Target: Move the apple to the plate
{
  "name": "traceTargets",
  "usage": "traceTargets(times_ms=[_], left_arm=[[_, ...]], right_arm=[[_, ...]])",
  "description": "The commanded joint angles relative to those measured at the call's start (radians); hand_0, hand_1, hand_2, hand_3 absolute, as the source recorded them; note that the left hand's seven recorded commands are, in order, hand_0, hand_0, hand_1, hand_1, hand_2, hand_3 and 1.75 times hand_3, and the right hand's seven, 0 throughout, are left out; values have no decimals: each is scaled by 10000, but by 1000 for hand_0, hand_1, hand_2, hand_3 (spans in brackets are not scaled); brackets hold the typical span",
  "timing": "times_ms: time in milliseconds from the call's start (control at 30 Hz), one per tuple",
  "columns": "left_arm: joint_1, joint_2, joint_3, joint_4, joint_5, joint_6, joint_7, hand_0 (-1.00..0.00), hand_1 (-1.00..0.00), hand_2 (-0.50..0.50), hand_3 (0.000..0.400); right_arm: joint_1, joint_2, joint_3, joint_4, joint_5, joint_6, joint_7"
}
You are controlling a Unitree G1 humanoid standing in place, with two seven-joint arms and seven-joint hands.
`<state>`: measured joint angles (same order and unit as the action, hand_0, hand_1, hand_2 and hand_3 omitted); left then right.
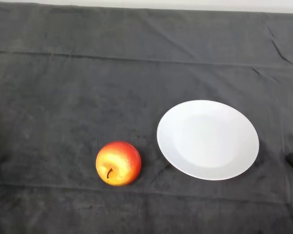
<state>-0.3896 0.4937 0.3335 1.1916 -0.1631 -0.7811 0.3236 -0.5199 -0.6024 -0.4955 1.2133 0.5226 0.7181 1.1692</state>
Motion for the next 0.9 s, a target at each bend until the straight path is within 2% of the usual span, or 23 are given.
traceTargets(times_ms=[33,267,433,600,900], left_arm=[[-570,131,-193,-40,260,91,25,0,0,0,0],[-655,159,-281,-220,340,-23,-330,0,0,0,0],[-714,114,-543,-629,612,150,-364,0,0,0,0],[-498,-52,-958,-1700,1042,464,-198,0,0,0,0],[368,-288,-1699,-4495,1813,1260,-53,0,0,0,0]], right_arm=[[58,-167,-97,-55,-5,4,41],[59,-166,-97,-57,-6,3,40],[60,-165,-98,-60,-6,3,38],[64,-160,-99,-68,-5,1,33],[80,-144,-103,-103,-2,-3,10]])
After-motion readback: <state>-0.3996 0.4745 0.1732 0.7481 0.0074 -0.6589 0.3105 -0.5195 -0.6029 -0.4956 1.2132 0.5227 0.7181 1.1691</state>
